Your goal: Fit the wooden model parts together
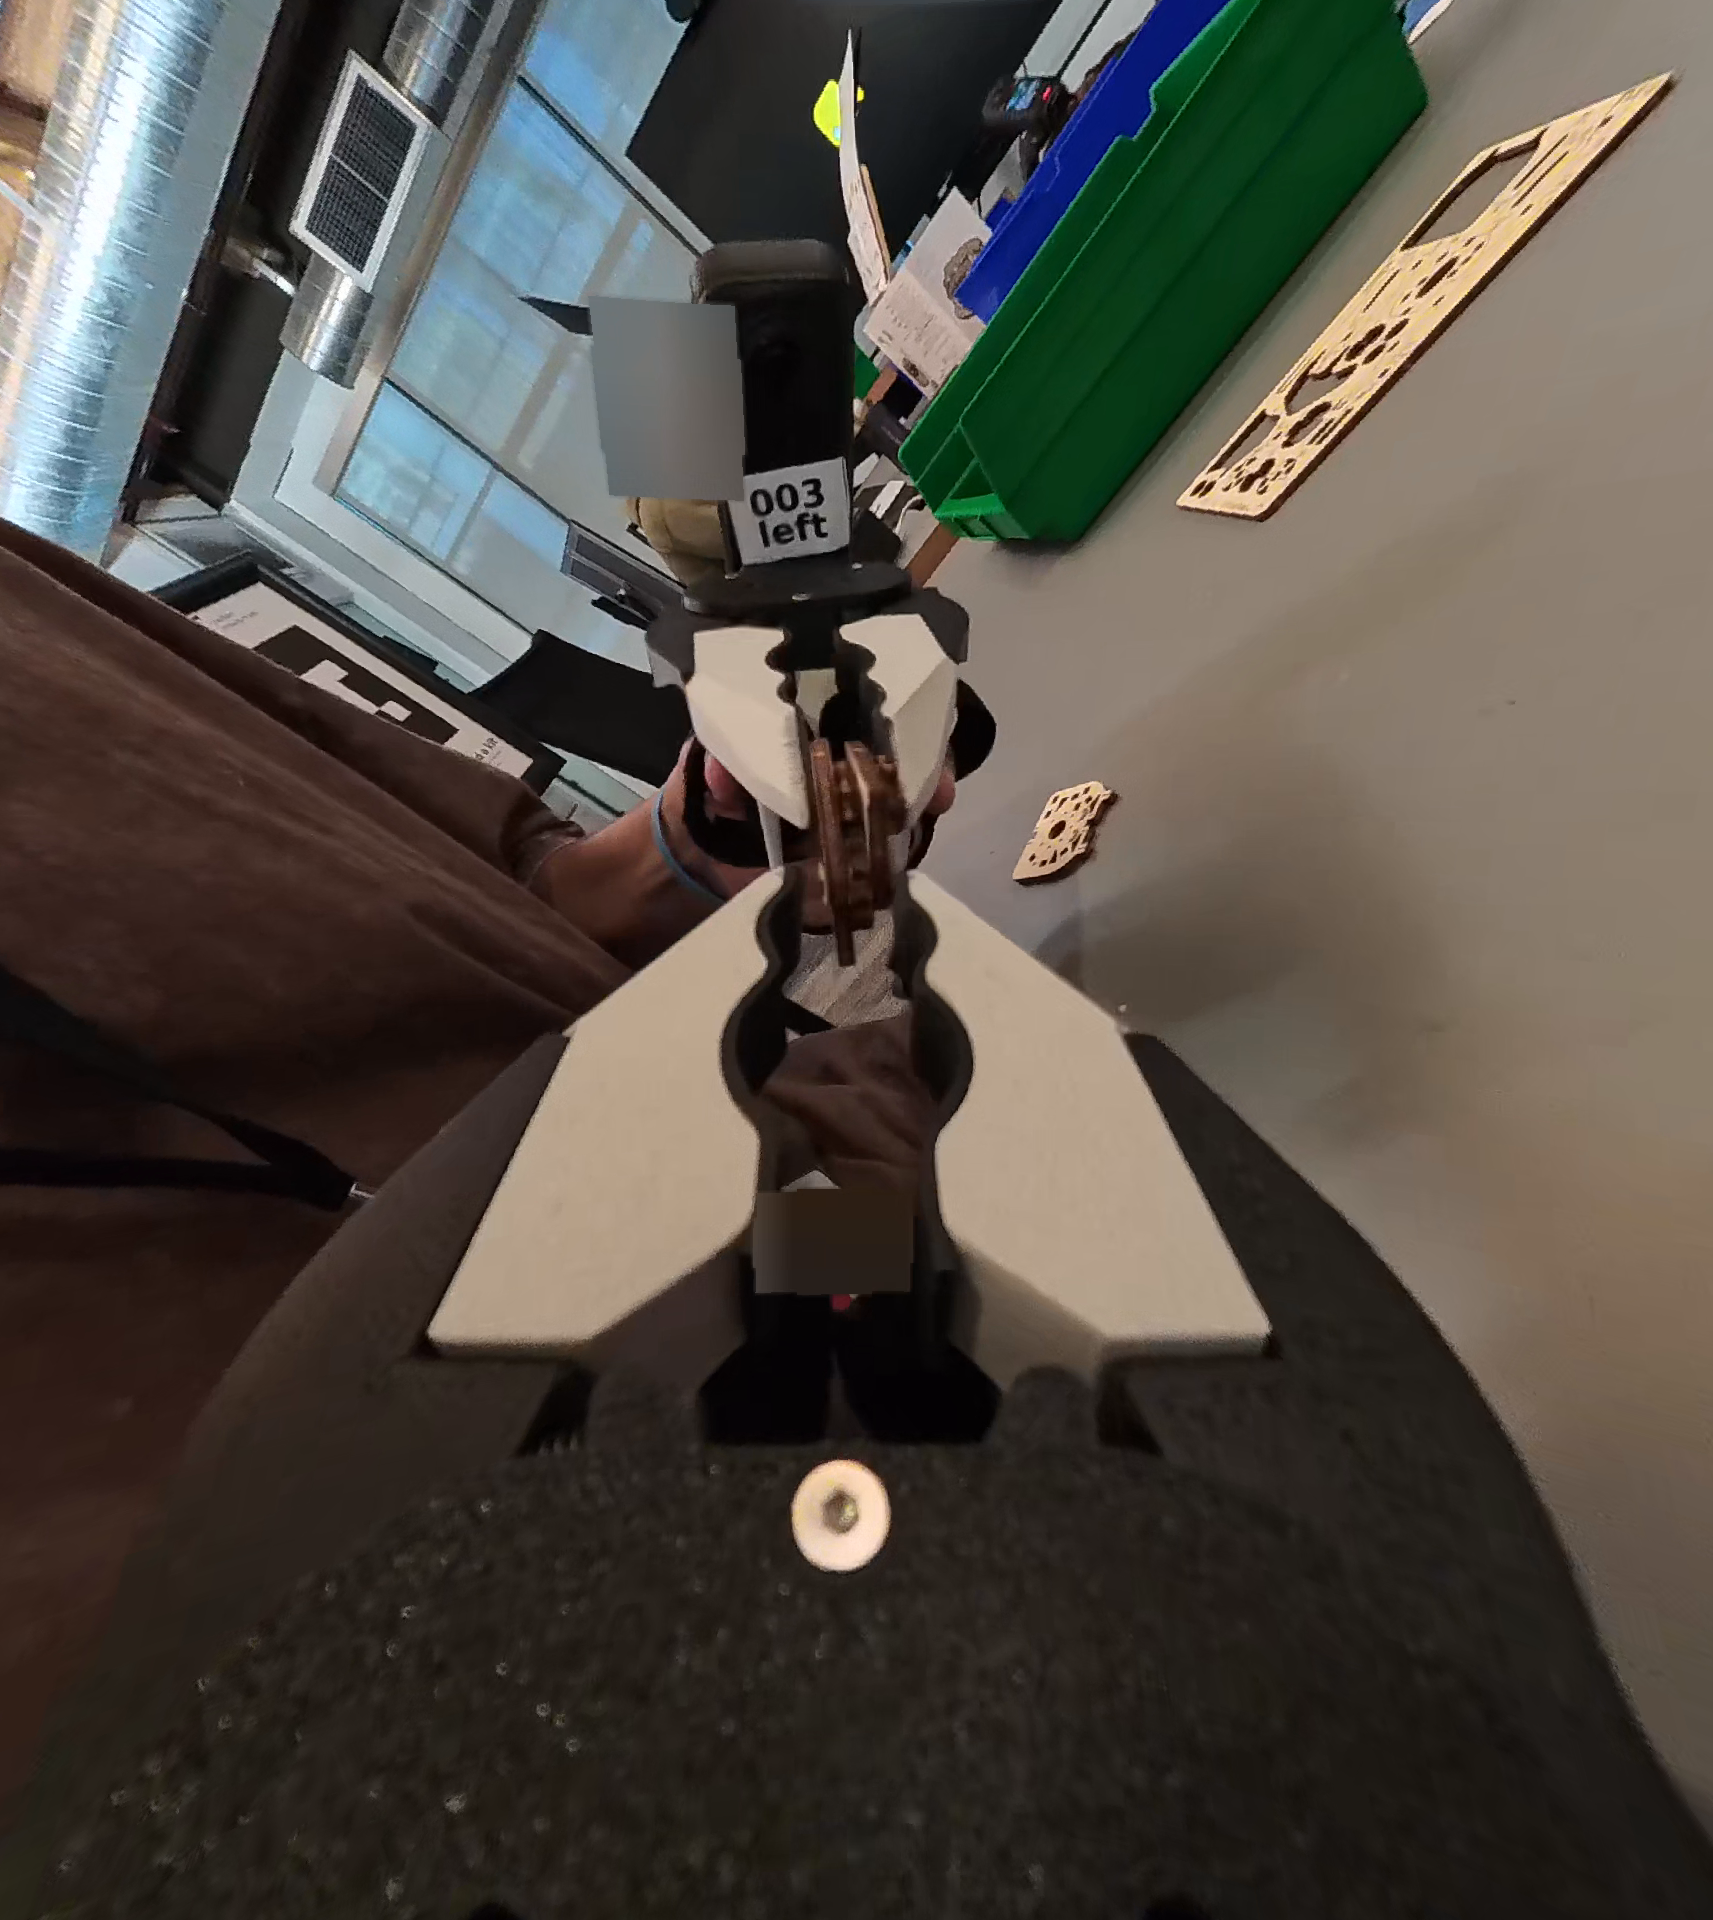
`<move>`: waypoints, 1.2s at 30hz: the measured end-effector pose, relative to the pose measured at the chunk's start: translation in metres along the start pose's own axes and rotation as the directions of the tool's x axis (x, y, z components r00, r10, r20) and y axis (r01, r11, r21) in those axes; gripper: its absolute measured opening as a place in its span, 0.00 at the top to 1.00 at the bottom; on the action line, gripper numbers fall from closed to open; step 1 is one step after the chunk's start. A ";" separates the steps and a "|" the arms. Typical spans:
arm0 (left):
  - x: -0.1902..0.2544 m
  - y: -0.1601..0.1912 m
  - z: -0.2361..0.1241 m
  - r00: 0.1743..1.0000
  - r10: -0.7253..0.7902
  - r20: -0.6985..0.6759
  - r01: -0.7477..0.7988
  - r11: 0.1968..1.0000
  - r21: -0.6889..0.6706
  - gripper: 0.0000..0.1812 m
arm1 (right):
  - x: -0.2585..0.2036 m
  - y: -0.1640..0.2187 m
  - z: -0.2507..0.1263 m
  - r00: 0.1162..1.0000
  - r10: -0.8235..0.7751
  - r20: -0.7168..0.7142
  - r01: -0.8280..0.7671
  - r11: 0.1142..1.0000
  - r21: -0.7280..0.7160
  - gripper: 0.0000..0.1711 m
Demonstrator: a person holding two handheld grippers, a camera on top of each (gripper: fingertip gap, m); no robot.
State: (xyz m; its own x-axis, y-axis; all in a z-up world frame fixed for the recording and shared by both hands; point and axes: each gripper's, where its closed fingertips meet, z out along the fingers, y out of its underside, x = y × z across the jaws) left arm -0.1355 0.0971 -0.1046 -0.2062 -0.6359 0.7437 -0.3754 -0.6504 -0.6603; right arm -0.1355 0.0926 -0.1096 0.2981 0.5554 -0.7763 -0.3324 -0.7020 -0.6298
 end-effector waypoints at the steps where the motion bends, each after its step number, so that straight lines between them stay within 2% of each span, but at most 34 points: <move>1: 0.001 0.000 0.000 1.000 -0.001 -0.007 0.001 1.000 0.002 0.93 | 0.000 0.000 0.001 1.000 -0.001 -0.001 0.001 1.000 -0.004 0.92; 9: -0.001 -0.004 0.001 0.997 -0.077 -0.028 0.078 0.996 0.049 0.93 | 0.001 -0.004 -0.001 0.999 0.033 0.006 -0.033 0.999 0.025 0.93; 11: -0.006 -0.006 -0.001 0.995 -0.101 -0.015 0.102 0.992 0.074 0.93 | 0.003 -0.004 -0.003 0.999 0.051 0.004 -0.051 0.998 0.034 0.89; 14: -0.011 -0.009 -0.003 0.992 -0.123 -0.010 0.123 0.987 0.100 0.93 | 0.009 -0.005 -0.004 0.998 0.046 -0.031 -0.045 0.998 0.043 0.88; 18: -0.010 -0.010 -0.002 0.995 -0.100 -0.004 0.100 0.988 0.115 0.93 | 0.016 -0.006 -0.001 0.996 0.065 -0.057 -0.062 0.997 0.048 0.86; 36: -0.005 -0.013 0.001 0.999 -0.036 -0.023 0.039 0.990 0.139 0.93 | 0.006 -0.012 -0.004 0.997 0.081 0.005 -0.081 0.994 0.077 0.88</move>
State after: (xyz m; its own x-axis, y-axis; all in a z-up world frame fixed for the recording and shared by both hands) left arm -0.1290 0.1085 -0.0997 -0.2134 -0.6026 0.7690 -0.2541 -0.7258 -0.6393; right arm -0.1262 0.1027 -0.1067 0.2662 0.4988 -0.8248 -0.4236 -0.7081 -0.5649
